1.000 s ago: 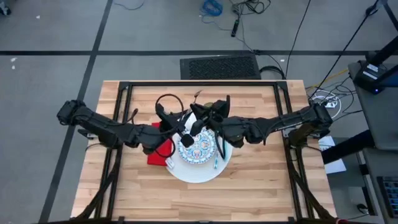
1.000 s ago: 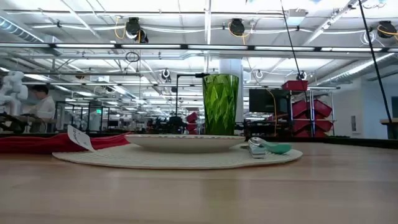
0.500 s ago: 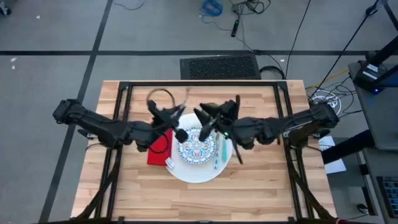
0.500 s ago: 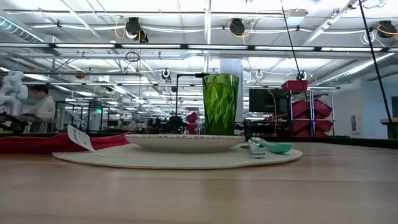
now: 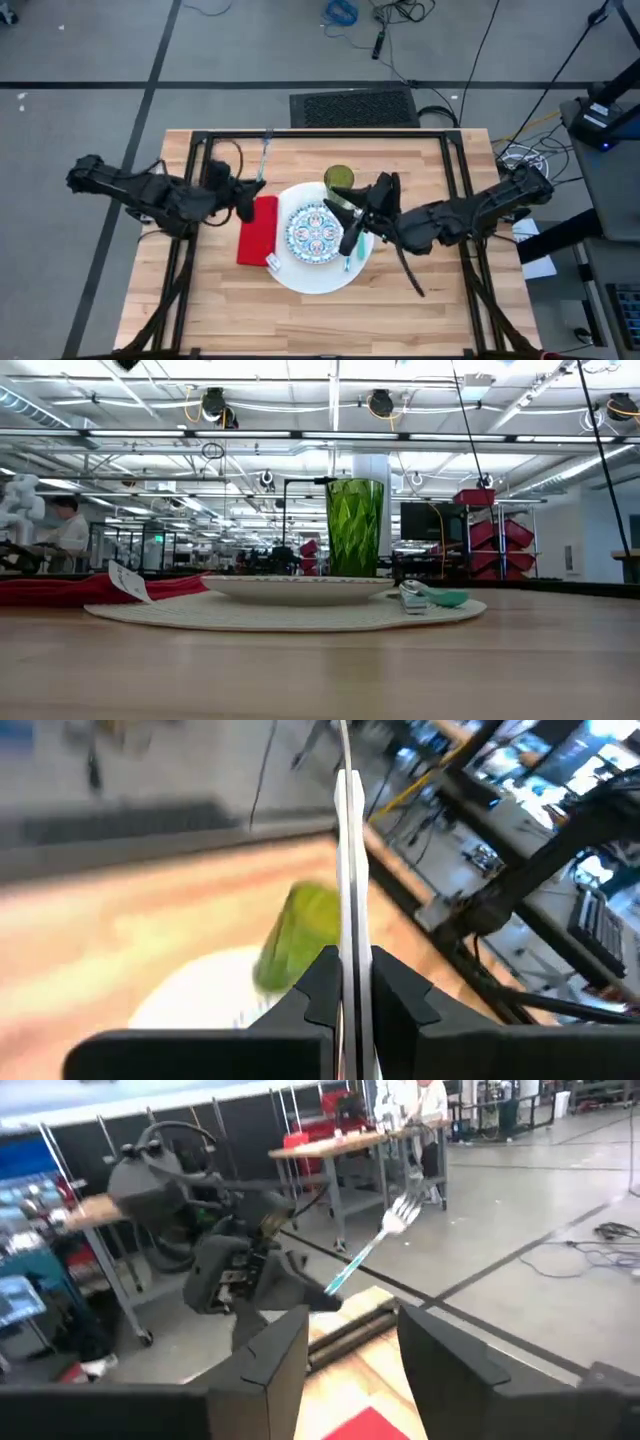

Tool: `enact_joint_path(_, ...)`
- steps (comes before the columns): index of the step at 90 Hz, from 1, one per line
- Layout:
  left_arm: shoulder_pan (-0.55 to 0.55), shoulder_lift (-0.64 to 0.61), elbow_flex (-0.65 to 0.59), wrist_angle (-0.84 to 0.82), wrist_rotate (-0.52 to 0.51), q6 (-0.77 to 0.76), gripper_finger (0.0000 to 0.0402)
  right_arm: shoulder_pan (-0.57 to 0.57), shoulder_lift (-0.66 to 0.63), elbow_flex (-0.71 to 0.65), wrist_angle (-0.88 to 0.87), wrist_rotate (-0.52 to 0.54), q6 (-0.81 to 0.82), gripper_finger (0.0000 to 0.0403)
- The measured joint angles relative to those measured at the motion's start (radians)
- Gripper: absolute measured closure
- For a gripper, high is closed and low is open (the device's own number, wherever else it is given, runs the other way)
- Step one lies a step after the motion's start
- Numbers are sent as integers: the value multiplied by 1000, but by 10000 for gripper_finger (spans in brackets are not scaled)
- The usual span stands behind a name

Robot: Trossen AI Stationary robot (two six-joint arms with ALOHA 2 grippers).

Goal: Set table place
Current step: Put the white fork on the red napkin on the white table placemat

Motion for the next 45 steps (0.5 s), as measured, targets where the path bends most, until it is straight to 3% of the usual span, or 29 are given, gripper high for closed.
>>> enact_joint_path(18,-23,-89,-239,79,43,-269,388,-15,0,0,-70,-4,51,261)
enact_joint_path(45,-46,-253,-638,471,178,-377,388,-14,0,0,-70,-9,44,261)
